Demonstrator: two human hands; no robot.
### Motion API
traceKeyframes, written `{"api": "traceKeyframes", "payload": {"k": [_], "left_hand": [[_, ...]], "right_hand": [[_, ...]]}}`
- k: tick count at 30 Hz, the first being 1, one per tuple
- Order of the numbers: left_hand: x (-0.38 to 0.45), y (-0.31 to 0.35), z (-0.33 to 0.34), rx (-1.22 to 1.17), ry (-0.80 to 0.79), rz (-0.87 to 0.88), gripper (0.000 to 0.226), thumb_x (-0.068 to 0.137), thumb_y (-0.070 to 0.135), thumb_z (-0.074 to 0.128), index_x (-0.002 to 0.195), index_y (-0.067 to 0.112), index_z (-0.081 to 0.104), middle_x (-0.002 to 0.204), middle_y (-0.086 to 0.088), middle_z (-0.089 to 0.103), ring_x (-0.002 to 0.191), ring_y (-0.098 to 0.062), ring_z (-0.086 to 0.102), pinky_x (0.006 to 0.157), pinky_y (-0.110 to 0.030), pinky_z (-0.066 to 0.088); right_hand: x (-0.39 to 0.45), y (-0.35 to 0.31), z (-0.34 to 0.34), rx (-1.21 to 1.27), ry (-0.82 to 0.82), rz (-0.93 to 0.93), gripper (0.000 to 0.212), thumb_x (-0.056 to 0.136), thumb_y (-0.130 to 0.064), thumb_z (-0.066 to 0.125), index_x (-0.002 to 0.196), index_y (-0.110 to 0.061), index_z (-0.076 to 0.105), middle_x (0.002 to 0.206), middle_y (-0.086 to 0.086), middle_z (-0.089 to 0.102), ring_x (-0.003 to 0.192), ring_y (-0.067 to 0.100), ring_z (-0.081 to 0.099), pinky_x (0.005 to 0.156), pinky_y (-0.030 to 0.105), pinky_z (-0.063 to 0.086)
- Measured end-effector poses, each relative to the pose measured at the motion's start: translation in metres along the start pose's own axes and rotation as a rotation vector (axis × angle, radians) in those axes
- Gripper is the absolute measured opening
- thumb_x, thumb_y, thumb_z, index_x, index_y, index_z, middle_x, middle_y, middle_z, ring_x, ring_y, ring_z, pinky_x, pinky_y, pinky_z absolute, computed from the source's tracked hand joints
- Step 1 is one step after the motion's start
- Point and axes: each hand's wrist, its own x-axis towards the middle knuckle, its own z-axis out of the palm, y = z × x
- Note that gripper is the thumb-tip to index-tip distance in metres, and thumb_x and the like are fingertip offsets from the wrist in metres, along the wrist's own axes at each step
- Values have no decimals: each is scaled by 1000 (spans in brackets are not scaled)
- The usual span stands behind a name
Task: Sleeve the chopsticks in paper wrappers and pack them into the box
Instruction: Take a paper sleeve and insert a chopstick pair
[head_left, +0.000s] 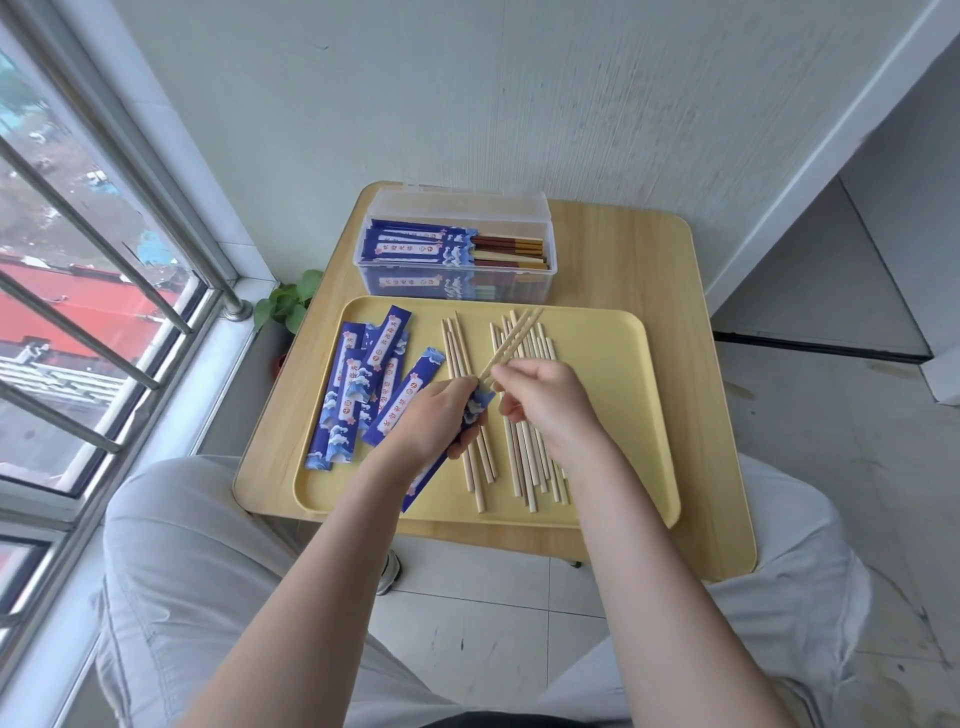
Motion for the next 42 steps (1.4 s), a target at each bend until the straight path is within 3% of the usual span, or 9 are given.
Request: {"api": "traceKeyframes", "payload": {"k": [6,9,13,19,22,25,32,38,42], "left_hand": [[0,3,-5,12,25,-37,44,105,29,35,76,3,55,50,-5,48,41,-17,38,46,-29,34],[1,6,-8,36,7,-14,39,102,25,37,78,1,57,51,-11,49,41,-21,39,48,-29,36],[7,15,-11,33,3,19,40,103,25,37,80,0,58,53,-14,48,42,-22,37,48,-29,35],[35,50,-27,271,76,58,38,104,29,38,76,10,56,59,-6,61,44,-18,50,58,-31,45],[61,67,-40,548,320,197,31,104,34,41,103,14,64,102,-6,71,91,-21,66,88,-39,49],[79,73,-56,789,598,376,43,103,32,45,142,15,50,148,-5,49,139,-23,40,121,-41,20],[111,59,-69,942,453,284,68,102,33,45,160,15,15,169,-5,6,155,-23,-2,126,-42,2],[135,45,-77,1024,401,200,77,101,42,48,161,18,6,169,-6,1,155,-26,-4,126,-46,3],[143,40,-77,1096,388,175,79,101,45,46,161,18,3,169,-6,-1,155,-26,-7,126,-48,0]], "right_hand": [[5,-6,-4,60,-143,109,28,93,-33,70,99,-6,73,78,3,61,55,11,49,51,25,41],[15,-10,-8,170,-62,82,40,99,-46,58,101,-9,75,70,0,56,51,11,46,46,23,36],[27,-17,-9,217,29,15,37,106,-31,49,104,-5,75,58,-3,43,45,10,33,42,22,25],[55,-40,-7,388,77,29,29,104,-21,53,89,-4,71,78,11,64,55,13,55,53,26,49],[77,-59,-12,547,226,8,18,103,-12,53,92,-2,63,74,12,63,53,17,60,53,29,56],[100,-73,-19,689,388,-6,13,102,-7,52,90,-3,56,69,12,60,51,19,61,53,31,57],[151,-81,-4,813,455,39,10,103,-9,53,105,1,54,76,15,62,55,23,67,60,35,62],[166,-82,-1,686,323,100,19,95,-4,66,111,4,59,95,15,67,59,22,72,66,33,63],[171,-74,-15,82,469,-15,31,96,-11,55,126,-7,62,102,8,73,58,19,71,59,29,60]]}}
